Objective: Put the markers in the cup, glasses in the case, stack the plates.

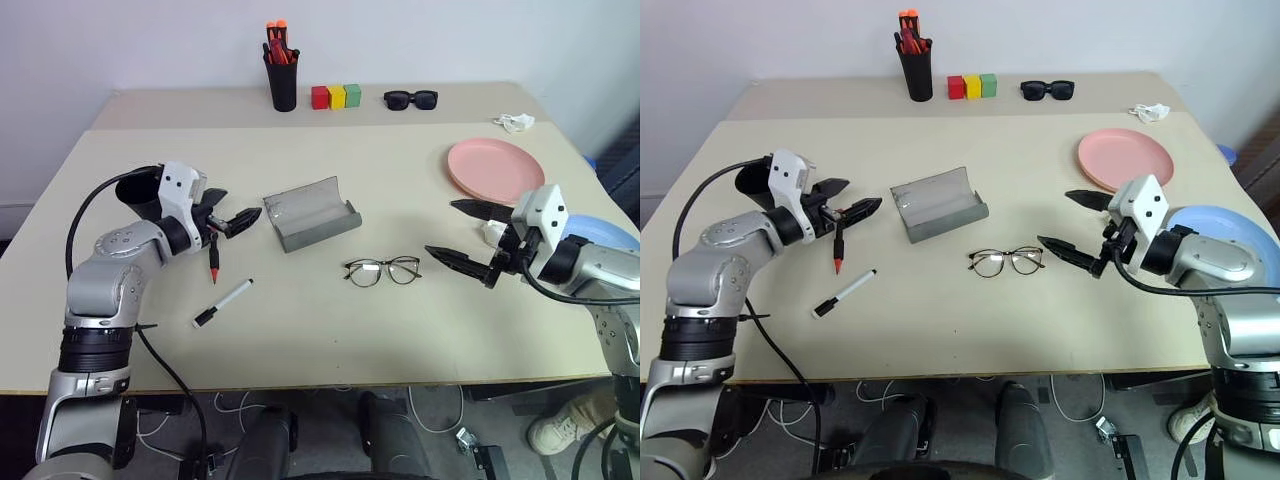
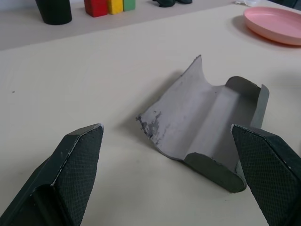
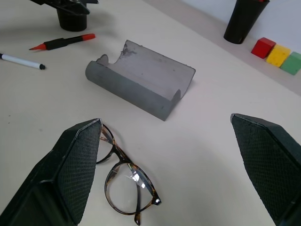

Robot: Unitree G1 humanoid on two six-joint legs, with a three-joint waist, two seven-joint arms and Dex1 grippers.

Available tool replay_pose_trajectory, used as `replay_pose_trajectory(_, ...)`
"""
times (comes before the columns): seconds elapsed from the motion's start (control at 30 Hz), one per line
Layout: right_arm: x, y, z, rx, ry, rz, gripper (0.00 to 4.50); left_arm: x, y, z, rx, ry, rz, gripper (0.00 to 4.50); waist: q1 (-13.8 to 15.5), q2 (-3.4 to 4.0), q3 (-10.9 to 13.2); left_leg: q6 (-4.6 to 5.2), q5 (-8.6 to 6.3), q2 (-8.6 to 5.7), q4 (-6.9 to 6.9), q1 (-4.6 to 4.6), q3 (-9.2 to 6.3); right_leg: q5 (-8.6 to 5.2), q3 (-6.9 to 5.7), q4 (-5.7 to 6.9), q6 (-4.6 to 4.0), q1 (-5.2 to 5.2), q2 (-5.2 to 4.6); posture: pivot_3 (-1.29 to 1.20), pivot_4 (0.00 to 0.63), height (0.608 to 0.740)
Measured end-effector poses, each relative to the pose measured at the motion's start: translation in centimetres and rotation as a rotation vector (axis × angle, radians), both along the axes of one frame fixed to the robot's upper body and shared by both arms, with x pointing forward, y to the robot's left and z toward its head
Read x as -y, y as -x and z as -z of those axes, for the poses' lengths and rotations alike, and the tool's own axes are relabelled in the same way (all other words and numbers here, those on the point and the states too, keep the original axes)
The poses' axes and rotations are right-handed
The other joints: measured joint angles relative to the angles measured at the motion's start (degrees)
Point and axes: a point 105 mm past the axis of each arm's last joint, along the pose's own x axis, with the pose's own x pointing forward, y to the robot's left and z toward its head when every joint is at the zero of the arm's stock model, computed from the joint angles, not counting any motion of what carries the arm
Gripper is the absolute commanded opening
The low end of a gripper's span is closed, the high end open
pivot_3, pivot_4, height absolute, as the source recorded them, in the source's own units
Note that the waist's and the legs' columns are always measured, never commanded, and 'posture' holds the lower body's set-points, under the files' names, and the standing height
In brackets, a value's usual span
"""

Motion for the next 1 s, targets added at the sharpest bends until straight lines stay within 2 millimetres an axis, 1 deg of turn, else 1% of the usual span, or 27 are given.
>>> replay_pose_trajectory(0.2,0.1,-0.1,-0.1,0.006,-0.003,0.016,4.48,0.0,0.4,0.7,-0.018,-0.002,0.010,4.50,0.0,0.00,0.0,0.00,0.00,0.00,0.00,0.00,0.00,0.00,0.00,0.00,0.00,0.00,0.00,0.00,0.150,0.740)
replay_pose_trajectory(0.37,-0.1,-0.3,0.0,0.011,-0.014,0.024,4.48,-0.8,1.7,1.6,-0.050,-0.026,0.009,4.50,-0.2,0.00,0.0,0.00,0.00,0.01,-0.01,0.01,0.00,0.00,0.00,0.01,0.00,-0.01,0.00,0.00,0.150,0.740)
replay_pose_trajectory(0.6,-2.1,-0.4,0.6,0.008,-0.046,-0.064,4.48,-3.3,4.6,3.7,-0.203,-0.022,-0.112,4.50,-0.1,0.00,0.0,0.01,0.00,0.02,-0.01,0.00,-0.03,-0.01,0.00,0.02,0.00,0.00,0.01,0.00,0.150,0.740)
replay_pose_trajectory(0.67,-2.7,-0.4,0.5,0.009,-0.053,-0.091,4.48,-3.6,4.8,3.6,-0.225,-0.017,-0.144,4.50,0.1,-0.01,0.0,0.00,0.00,0.01,0.02,-0.02,-0.05,-0.01,-0.01,0.02,0.00,0.00,0.00,0.00,0.150,0.740)
replay_pose_trajectory(0.77,-3.7,-0.6,-0.6,0.040,-0.078,-0.138,4.48,-3.0,4.8,3.0,-0.249,-0.033,-0.199,4.50,0.0,-0.04,0.0,0.00,0.00,0.00,0.04,0.02,-0.08,0.00,-0.01,0.03,0.01,0.05,0.00,0.00,0.150,0.740)
replay_pose_trajectory(0.8,-4.0,-0.6,-0.7,0.043,-0.084,-0.148,4.48,-2.9,4.8,2.9,-0.261,-0.047,-0.224,4.50,0.0,-0.04,0.0,0.00,0.00,0.00,0.01,0.04,-0.08,0.00,-0.01,0.04,0.01,0.05,0.00,0.00,0.150,0.740)
replay_pose_trajectory(0.93,-4.8,-0.3,-0.3,0.011,-0.121,-0.186,4.48,-3.9,4.9,3.4,-0.341,-0.066,-0.350,4.50,-0.1,-0.04,0.0,0.00,0.00,0.00,-0.02,0.04,-0.09,0.00,-0.02,0.06,0.00,0.01,0.02,0.00,0.150,0.740)
replay_pose_trajectory(1.0,-5.2,0.0,-0.4,-0.002,-0.147,-0.216,4.48,-4.1,4.7,3.2,-0.363,-0.085,-0.395,4.50,-0.1,-0.04,0.0,-0.01,0.00,0.00,-0.02,0.04,-0.08,0.00,-0.02,0.07,0.00,0.02,0.02,0.00,0.150,0.740)
